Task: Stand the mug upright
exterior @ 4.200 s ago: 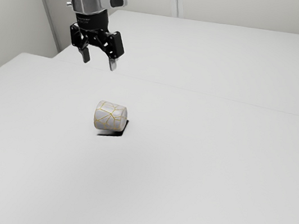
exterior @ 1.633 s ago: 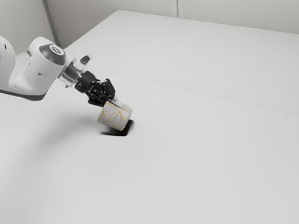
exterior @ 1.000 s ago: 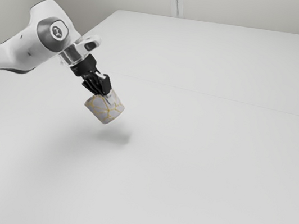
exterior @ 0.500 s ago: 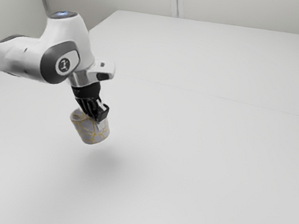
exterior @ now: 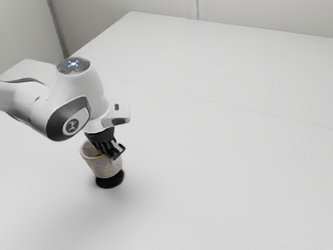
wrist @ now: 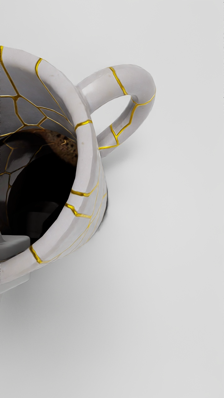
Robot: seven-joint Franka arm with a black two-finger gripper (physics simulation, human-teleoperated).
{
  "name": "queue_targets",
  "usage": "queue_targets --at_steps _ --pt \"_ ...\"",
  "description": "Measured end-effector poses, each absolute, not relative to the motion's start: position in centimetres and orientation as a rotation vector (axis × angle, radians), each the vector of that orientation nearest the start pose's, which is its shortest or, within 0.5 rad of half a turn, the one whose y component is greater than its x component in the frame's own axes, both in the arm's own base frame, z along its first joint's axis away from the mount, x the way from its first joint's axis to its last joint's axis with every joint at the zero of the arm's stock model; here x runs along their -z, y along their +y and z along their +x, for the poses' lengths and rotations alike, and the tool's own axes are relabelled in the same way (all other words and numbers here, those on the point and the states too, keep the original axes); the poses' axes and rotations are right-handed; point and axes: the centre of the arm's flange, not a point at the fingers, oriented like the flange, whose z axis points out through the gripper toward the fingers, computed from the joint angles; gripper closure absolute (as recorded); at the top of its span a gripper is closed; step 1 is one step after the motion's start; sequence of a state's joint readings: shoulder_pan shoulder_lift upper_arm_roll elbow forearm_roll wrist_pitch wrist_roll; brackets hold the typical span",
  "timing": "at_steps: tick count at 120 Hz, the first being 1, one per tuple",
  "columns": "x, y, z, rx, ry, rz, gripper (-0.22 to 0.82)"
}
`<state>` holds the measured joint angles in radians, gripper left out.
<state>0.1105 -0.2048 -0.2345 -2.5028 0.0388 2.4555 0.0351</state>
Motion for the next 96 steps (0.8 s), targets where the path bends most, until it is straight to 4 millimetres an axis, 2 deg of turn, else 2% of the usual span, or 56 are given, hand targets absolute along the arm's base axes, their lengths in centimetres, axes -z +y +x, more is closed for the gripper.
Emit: queue_targets --at_steps 49,66,72,80,88,96 --pt "-33.9 -5.7 46.8 0.236 0.169 -3.084 0.77" --pt "-34.0 -5.7 46.9 0.246 0.145 -3.096 0.56" --pt "-34.4 -5.8 46.9 0.260 0.140 -3.097 0.49" --pt "-35.9 -6.4 46.8 0.307 0.149 -3.093 0.39" --pt "-37.9 -7.2 46.8 0.360 0.167 -3.085 0.29" --pt "-40.7 -7.7 47.6 0.396 0.152 -3.095 0.21"
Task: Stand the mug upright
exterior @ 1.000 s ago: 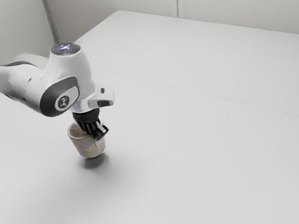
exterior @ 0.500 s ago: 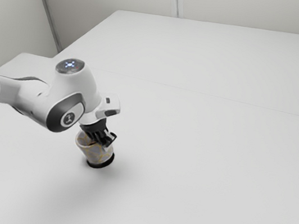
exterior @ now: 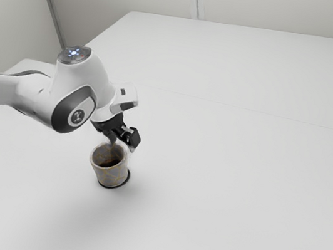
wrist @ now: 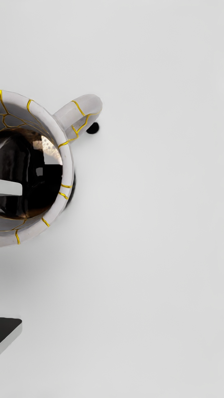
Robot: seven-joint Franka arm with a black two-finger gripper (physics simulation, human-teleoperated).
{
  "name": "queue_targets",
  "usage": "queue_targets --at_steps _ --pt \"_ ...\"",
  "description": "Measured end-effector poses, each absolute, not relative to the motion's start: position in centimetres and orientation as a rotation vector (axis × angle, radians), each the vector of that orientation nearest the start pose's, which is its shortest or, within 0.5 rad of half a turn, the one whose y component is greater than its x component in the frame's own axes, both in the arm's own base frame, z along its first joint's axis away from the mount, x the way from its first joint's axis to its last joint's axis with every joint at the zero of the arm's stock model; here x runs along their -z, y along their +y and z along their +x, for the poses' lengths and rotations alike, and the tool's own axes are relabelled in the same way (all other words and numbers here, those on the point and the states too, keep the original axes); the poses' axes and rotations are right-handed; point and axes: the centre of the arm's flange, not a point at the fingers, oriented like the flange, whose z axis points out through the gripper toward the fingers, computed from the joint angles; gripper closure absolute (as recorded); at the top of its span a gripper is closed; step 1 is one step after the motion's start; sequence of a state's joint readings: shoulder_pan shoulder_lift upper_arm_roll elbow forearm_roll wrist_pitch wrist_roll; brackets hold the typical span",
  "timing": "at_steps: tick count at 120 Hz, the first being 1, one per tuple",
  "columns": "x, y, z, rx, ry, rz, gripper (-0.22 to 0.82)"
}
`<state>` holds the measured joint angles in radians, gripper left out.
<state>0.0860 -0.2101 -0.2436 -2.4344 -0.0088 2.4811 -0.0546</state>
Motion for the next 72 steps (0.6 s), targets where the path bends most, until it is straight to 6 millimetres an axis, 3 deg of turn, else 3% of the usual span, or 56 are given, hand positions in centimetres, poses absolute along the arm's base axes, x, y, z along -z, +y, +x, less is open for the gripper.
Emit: queue_targets --at_steps 21,49,72 --pt "-47.4 -8.7 50.1 0.321 0.106 -3.155 0.09" --pt "-53.3 -8.9 53.3 0.173 0.100 -3.203 0.03" --pt "-57.2 -9.1 54.7 0.086 0.121 -3.213 0.01"
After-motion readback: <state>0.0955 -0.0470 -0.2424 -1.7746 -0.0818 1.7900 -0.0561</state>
